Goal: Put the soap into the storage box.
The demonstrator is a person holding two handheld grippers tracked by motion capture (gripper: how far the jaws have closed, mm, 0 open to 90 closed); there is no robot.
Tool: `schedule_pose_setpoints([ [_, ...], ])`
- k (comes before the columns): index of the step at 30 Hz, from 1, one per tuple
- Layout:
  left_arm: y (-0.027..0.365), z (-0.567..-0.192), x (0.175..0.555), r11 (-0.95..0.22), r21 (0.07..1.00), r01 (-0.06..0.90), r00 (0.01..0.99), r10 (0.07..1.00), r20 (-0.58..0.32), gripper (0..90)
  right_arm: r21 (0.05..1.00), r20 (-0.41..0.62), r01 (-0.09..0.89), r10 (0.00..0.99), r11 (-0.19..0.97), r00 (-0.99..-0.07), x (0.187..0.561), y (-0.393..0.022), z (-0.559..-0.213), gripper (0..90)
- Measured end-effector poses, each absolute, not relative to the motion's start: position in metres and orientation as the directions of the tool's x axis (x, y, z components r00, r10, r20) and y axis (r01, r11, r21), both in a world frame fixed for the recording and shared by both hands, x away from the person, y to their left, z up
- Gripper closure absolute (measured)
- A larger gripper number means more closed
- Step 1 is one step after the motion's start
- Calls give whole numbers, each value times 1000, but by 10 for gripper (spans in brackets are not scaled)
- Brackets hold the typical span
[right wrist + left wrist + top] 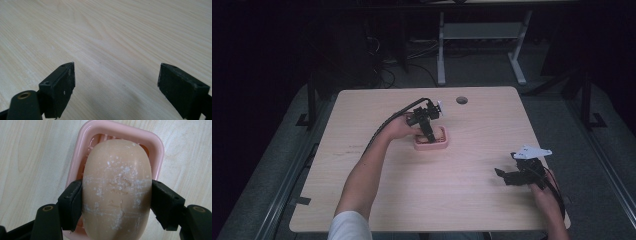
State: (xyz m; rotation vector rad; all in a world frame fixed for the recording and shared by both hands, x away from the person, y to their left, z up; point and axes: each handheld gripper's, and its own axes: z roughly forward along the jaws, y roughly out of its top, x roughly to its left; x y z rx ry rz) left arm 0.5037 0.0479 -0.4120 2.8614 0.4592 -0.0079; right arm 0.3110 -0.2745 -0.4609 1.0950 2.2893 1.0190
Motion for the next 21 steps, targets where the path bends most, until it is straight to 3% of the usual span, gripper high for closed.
schedule_pose_setpoints([
  [21, 48, -414, 506, -918, 232, 320, 946, 320, -40, 317, 754, -43, 498, 790, 427, -612, 311, -274, -461, 139],
])
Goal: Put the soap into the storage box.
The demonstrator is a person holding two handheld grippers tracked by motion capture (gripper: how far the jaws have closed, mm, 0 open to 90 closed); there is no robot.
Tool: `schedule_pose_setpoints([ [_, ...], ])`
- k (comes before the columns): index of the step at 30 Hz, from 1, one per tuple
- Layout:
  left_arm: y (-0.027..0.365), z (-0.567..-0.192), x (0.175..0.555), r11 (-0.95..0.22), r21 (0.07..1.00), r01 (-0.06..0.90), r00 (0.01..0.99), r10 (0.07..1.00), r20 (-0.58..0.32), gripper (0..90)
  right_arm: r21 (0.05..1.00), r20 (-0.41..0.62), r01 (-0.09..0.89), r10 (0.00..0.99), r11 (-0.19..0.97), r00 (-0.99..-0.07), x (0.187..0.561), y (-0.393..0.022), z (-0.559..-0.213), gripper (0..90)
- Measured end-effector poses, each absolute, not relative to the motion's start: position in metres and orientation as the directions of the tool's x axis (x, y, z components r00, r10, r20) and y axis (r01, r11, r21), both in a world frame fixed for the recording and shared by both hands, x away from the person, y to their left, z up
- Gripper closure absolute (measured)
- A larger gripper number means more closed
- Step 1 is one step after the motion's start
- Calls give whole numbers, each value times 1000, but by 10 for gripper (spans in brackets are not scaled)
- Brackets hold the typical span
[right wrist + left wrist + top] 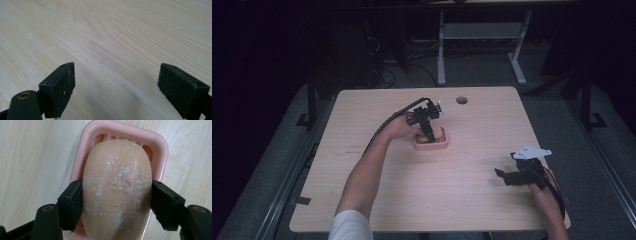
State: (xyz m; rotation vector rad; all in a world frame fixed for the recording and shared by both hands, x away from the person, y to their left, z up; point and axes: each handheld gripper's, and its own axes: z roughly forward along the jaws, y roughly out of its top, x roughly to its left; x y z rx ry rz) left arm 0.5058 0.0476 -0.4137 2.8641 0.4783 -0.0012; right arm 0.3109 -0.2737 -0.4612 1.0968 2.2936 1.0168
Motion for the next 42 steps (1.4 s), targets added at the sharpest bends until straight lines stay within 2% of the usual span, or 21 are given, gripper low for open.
schedule_pose_setpoints([
  [17, 49, -411, 508, -916, 242, 320, 946, 320, -41, 315, 755, -47, 494, 788, 430, -614, 311, -273, -461, 139],
  [25, 52, -401, 502, -908, 270, 320, 946, 323, -32, 264, 750, -51, 497, 787, 436, -615, 311, -272, -461, 139],
  [42, 61, -393, 494, -915, 260, 309, 948, 319, -2, 246, 750, -62, 490, 785, 444, -616, 310, -270, -460, 139],
])
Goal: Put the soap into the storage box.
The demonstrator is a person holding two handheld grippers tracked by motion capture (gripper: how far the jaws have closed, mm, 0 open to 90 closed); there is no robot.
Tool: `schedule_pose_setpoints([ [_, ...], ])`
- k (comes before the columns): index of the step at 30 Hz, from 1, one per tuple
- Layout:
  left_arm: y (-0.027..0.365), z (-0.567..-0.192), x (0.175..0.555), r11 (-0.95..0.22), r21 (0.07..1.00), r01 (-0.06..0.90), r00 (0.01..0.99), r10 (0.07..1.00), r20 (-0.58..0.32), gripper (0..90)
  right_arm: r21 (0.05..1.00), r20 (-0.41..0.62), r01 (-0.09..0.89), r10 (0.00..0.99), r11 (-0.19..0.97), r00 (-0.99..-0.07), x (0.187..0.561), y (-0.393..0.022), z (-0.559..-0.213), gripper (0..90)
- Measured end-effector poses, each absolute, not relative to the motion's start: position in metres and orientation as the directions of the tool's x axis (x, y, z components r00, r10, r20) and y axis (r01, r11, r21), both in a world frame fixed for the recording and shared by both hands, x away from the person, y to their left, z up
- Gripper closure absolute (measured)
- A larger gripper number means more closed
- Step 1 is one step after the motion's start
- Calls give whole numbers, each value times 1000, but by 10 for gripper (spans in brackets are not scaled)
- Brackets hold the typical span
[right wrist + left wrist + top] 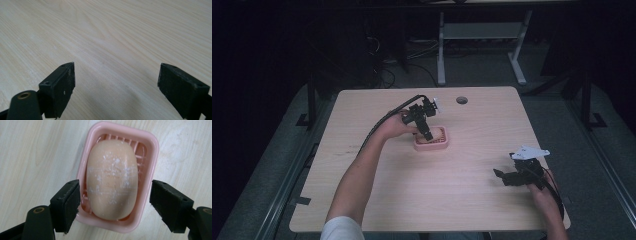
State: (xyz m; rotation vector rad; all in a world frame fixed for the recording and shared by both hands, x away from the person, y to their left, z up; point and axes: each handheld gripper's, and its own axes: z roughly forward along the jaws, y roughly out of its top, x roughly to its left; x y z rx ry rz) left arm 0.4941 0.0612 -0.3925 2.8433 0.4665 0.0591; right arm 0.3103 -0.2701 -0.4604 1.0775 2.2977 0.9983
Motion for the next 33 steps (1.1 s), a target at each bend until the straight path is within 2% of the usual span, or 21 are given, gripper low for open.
schedule_pose_setpoints([
  [21, 75, -379, 476, -906, 295, 304, 945, 326, 28, 245, 745, -66, 494, 786, 448, -614, 310, -267, -460, 139],
  [26, 78, -379, 473, -912, 280, 301, 946, 323, 36, 242, 745, -70, 489, 783, 453, -618, 310, -267, -460, 138],
  [33, 84, -377, 466, -899, 309, 312, 941, 338, 35, 243, 744, -74, 490, 784, 455, -616, 310, -267, -460, 139],
])
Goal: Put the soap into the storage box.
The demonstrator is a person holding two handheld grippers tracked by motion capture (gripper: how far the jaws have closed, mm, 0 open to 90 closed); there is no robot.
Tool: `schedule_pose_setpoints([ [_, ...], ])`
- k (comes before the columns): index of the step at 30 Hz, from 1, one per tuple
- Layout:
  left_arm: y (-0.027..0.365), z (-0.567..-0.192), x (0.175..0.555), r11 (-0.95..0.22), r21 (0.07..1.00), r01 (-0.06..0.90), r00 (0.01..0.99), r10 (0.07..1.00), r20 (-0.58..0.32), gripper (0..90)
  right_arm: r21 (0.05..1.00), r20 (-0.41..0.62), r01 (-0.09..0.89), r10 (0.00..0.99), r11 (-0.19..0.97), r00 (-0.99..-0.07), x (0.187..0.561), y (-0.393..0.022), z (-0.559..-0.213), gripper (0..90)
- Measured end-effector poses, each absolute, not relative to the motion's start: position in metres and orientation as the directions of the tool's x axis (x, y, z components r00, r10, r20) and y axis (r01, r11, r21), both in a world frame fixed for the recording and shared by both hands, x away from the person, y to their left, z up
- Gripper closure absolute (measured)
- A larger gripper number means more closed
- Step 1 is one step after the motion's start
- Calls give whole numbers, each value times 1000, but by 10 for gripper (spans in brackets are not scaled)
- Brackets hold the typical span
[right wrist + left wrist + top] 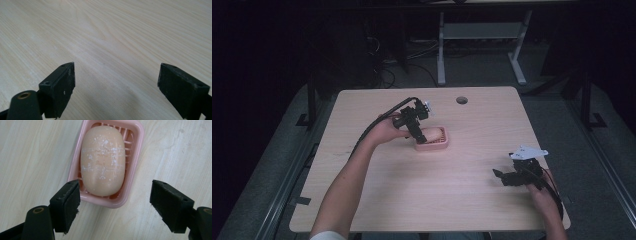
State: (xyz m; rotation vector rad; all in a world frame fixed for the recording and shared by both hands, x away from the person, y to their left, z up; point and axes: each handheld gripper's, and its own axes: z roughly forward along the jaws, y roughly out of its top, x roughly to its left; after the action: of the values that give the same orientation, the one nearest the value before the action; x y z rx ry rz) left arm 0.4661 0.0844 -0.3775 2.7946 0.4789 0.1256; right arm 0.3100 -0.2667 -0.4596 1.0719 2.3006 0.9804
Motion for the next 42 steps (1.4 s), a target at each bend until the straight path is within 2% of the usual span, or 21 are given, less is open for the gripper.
schedule_pose_setpoints([
  [19, 90, -369, 449, -902, 326, 283, 946, 318, 59, 244, 739, -76, 495, 787, 456, -612, 310, -265, -459, 139],
  [42, 121, -380, 427, -883, 348, 315, 936, 350, 38, 245, 737, -92, 497, 795, 459, -599, 310, -267, -459, 139],
])
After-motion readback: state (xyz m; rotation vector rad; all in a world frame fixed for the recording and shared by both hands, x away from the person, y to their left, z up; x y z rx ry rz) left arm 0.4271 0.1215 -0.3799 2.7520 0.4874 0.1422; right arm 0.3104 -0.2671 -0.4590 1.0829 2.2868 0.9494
